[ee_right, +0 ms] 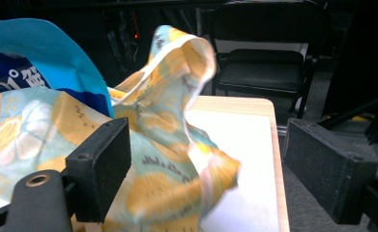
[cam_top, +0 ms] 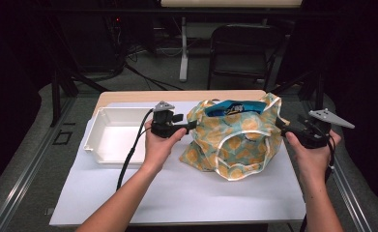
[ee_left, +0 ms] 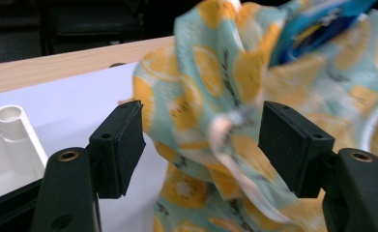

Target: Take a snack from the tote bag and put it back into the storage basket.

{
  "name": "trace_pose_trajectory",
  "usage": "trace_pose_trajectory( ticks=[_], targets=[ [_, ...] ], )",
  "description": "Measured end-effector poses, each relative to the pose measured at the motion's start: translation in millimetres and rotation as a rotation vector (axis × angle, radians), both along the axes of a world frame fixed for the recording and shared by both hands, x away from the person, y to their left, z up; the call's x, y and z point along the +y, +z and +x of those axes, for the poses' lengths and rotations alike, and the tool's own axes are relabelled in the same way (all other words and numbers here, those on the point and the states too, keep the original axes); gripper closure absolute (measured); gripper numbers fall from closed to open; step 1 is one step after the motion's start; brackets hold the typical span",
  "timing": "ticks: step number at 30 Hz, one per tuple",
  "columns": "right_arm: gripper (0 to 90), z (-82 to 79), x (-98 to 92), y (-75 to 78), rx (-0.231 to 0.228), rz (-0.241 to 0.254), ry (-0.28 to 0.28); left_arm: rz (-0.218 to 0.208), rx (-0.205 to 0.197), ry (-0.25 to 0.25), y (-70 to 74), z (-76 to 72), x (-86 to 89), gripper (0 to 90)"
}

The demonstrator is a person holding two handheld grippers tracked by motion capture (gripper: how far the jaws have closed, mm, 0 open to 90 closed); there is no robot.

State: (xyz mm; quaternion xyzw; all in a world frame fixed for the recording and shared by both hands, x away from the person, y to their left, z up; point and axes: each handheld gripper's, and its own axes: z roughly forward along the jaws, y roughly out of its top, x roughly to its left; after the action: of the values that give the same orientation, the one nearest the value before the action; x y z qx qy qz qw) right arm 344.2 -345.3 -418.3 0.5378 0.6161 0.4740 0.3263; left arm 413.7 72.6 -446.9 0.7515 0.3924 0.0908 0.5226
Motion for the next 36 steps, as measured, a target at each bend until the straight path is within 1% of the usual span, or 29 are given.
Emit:
trace_pose_trajectory(
  ticks=[1, 2, 4, 5, 8, 9, 10, 11, 12, 13, 14, 15, 16, 17, 18, 20, 22, 23, 24, 26, 27, 28, 29, 30, 32, 33, 34, 35, 36],
  targets=[
    [17.2, -2.0, -2.2, -2.5, 0.008, 0.012, -0.01, -0.03, -0.011, -0.02, -2.4, -9.9, -0.5, 31.5],
    [17.7, -1.9, -3.3, -6.2, 0.015, 0.027, -0.016, -0.043, -0.01, -0.04, -4.3, -13.6, -1.1, 30.7],
    [23.3, 0.4, -4.6, -14.6, 0.047, 0.046, -0.019, -0.052, 0.001, -0.052, -6.3, -16.1, -2.5, 29.3],
    [32.2, 1.4, -3.9, -19.7, 0.055, 0.075, -0.003, -0.107, 0.035, -0.074, -11.2, -19.0, -4.7, 29.5],
    [53.8, 2.9, 0.2, -28.3, 0.065, 0.116, 0.063, -0.156, 0.085, -0.132, -17.1, -19.5, -9.3, 30.8],
    [53.8, 2.9, 0.2, -28.3, 0.065, 0.116, 0.063, -0.156, 0.085, -0.132, -17.1, -19.5, -9.3, 37.8],
    [62.6, 3.6, 2.7, -30.9, 0.073, 0.121, 0.075, -0.18, 0.097, -0.192, -20.1, -18.1, -11.6, 37.8],
    [74.8, 4.7, 6.7, -35.5, 0.09, 0.15, 0.123, -0.205, 0.148, -0.261, -24.8, -14.0, -14.3, 47.2],
    [74.8, 4.7, 6.7, -35.5, 0.09, 0.15, 0.123, -0.205, 0.148, -0.261, -24.8, -14.0, -14.3, 51.0],
    [84.0, 0.1, 10.2, -36.2, 0.054, 0.135, 0.122, -0.202, 0.184, -0.266, -28.6, -10.8, -15.5, 60.8],
    [86.0, -2.2, 12.0, -35.7, 0.036, 0.12, 0.113, -0.202, 0.184, -0.266, -28.6, -10.8, -15.5, 66.1],
    [87.8, -4.9, 13.4, -34.3, 0.021, 0.106, 0.115, -0.218, 0.203, -0.281, -30.0, -8.3, -13.8, 73.4],
    [88.9, -7.5, 14.6, -33.0, 0.005, 0.102, 0.113, -0.228, 0.204, -0.288, -29.7, -7.9, -12.9, 80.3],
    [88.9, -7.5, 14.6, -33.0, 0.005, 0.102, 0.113, -0.228, 0.204, -0.288, -29.7, -7.9, -12.9, 87.1],
    [89.8, -13.6, 15.7, -28.6, -0.026, 0.081, 0.104, -0.23, 0.2, -0.293, -28.4, -8.4, -11.8, 90.0],
    [89.9, -18.7, 15.8, -25.1, -0.043, 0.071, 0.103, -0.229, 0.169, -0.305, -23.6, -11.5, -8.3, 90.0],
    [90.0, -21.7, 15.5, -23.6, -0.051, 0.064, 0.102, -0.233, 0.163, -0.31, -21.7, -13.4, -7.2, 90.0],
    [90.0, -27.4, 15.3, -22.3, -0.065, 0.055, 0.104, -0.212, 0.131, -0.31, -17.5, -17.9, -5.3, 90.0],
    [90.0, -30.8, 15.4, -21.9, -0.064, 0.044, 0.098, -0.207, 0.113, -0.308, -15.4, -20.3, -4.2, 90.0],
    [90.0, -33.5, 15.4, -21.8, -0.072, 0.042, 0.099, -0.206, 0.101, -0.307, -12.9, -22.9, -2.4, 90.0],
    [89.9, -39.0, 15.0, -21.2, -0.087, 0.052, 0.093, -0.215, 0.095, -0.308, -11.4, -24.0, -0.5, 90.0],
    [89.8, -40.3, 14.5, -20.7, -0.086, 0.053, 0.095, -0.224, 0.095, -0.308, -10.3, -24.4, 0.9, 90.0],
    [89.7, -40.8, 14.4, -20.4, -0.089, 0.058, 0.097, -0.26, 0.107, -0.313, -7.9, -23.4, 4.4, 90.0],
    [89.4, -40.3, 14.5, -20.3, -0.091, 0.065, 0.099, -0.277, 0.115, -0.306, -7.3, -22.4, 5.8, 90.0],
    [88.6, -38.9, 14.4, -20.3, -0.084, 0.072, 0.108, -0.286, 0.123, -0.293, -6.9, -21.0, 7.4, 89.9],
    [78.1, -34.6, 16.0, -21.2, -0.074, 0.104, 0.133, -0.296, 0.134, -0.284, -7.0, -19.8, 8.2, 84.5],
    [70.3, -33.6, 17.3, -21.4, -0.075, 0.116, 0.137, -0.304, 0.14, -0.284, -7.4, -19.1, 8.7, 81.6],
    [70.3, -33.6, 17.3, -21.4, -0.075, 0.116, 0.137, -0.313, 0.144, -0.286, -7.8, -18.7, 8.9, 81.6],
    [51.9, -33.5, 19.9, -20.2, -0.085, 0.111, 0.118, -0.304, 0.141, -0.285, -8.3, -18.8, 8.3, 80.6]
  ],
)
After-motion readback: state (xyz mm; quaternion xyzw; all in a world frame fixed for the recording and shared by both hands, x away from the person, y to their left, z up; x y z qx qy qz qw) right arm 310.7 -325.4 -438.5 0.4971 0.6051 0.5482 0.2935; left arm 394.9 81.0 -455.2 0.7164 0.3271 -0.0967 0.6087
